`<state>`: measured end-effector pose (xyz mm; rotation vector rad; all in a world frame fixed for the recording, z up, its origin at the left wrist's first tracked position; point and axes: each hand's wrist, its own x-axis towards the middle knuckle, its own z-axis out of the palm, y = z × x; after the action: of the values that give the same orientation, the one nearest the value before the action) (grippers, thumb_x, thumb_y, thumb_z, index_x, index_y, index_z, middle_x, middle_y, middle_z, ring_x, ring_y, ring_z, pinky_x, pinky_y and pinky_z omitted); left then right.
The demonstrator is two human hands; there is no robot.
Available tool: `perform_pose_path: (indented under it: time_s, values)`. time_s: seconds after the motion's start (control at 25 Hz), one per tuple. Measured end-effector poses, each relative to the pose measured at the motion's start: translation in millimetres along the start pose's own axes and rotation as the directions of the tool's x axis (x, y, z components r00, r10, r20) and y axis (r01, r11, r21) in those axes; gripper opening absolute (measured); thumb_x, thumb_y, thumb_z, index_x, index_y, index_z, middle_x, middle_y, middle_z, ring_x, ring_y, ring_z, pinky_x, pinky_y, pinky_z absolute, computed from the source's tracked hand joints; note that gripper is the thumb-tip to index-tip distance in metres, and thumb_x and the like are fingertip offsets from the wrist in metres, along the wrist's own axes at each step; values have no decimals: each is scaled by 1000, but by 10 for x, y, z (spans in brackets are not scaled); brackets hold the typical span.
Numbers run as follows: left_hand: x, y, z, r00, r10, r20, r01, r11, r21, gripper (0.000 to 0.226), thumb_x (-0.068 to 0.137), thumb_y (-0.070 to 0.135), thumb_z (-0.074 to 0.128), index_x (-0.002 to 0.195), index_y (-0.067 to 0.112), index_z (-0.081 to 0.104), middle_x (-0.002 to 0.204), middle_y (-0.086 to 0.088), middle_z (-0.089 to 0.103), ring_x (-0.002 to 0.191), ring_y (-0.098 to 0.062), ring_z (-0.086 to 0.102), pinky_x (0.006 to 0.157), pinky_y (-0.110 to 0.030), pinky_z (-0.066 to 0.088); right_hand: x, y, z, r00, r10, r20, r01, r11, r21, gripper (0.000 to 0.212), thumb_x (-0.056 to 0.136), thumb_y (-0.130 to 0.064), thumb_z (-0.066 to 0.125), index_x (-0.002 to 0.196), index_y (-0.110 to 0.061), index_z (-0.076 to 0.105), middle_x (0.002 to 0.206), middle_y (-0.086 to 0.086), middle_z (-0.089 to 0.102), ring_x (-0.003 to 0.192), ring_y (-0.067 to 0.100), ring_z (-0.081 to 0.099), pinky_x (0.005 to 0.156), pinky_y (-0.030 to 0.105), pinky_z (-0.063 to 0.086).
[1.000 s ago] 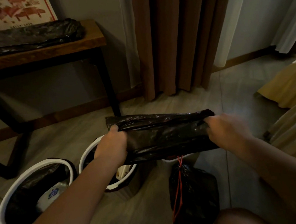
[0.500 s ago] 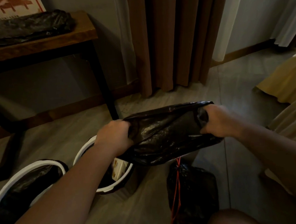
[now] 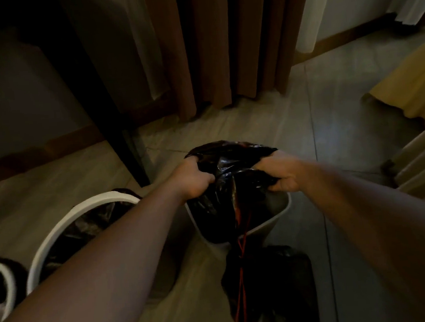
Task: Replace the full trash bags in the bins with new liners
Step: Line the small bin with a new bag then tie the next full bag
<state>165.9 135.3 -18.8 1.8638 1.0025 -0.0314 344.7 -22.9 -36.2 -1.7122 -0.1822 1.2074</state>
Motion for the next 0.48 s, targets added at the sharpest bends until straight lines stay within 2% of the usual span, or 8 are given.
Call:
perform_pose_path:
  time_s: [0.08,0.16,0.2,0.28,0.32,0.36,0.44,0.48]
  values:
    - [205,-103,186,999,37,-24,-34,993,111,49,91,14,69,139,25,60,114,-5,71,99,-25,71,82,-37,61,268,121,58,999,8,-47,-12,996,-90,25,91,0,71,116,-2,71,108,22,76,96,35,77,82,44,64]
    - [318,-162,358,995,97,-13,-86,931,354,31,92,14,64,122,22,66,117,-9,69,104,-31,69,78,-32,54,428,183,143,995,-69,-71,36,923,-384,16,93,-8,66,107,-1,70,99,19,74,90,35,74,72,40,64]
    - [344,-185,434,994,101,37,-106,861,498,23,93,15,64,115,20,66,118,-11,67,106,-33,68,77,-32,51,494,212,191,992,-126,-31,79,777,-625,13,94,-12,66,101,-2,69,94,15,71,87,33,72,68,37,60]
    - [375,-227,540,982,51,183,-170,661,731,20,96,13,64,115,13,66,117,-14,66,104,-33,68,75,-35,51,585,277,310,984,-129,122,153,269,-951,10,95,-17,66,92,-7,63,93,10,65,78,27,62,72,34,51]
    - [382,-247,565,971,10,237,-202,560,803,21,97,10,62,117,10,68,113,-13,66,99,-31,68,76,-37,54,630,306,382,984,-49,174,176,39,-984,7,96,-15,65,94,-8,64,95,11,62,71,24,56,75,33,49]
    - [395,-271,580,962,-38,270,-220,476,851,20,99,9,59,117,9,69,108,-11,67,95,-29,68,77,-39,57,681,346,458,980,57,190,196,-135,-971,7,98,-13,63,102,-8,66,99,13,60,68,23,52,77,32,47]
    - [453,-334,635,950,-114,291,-232,366,901,19,103,11,52,112,9,68,108,-8,67,93,-27,65,81,-41,57,801,444,549,957,241,164,248,-374,-894,32,102,-13,61,133,-5,62,124,17,61,77,25,54,84,33,46]
    - [481,-368,674,945,-135,298,-242,325,914,21,106,14,47,111,10,67,115,-8,68,98,-27,65,86,-41,56,861,483,563,945,293,147,265,-419,-868,45,103,-13,60,146,-3,52,141,20,55,93,31,59,92,35,47]
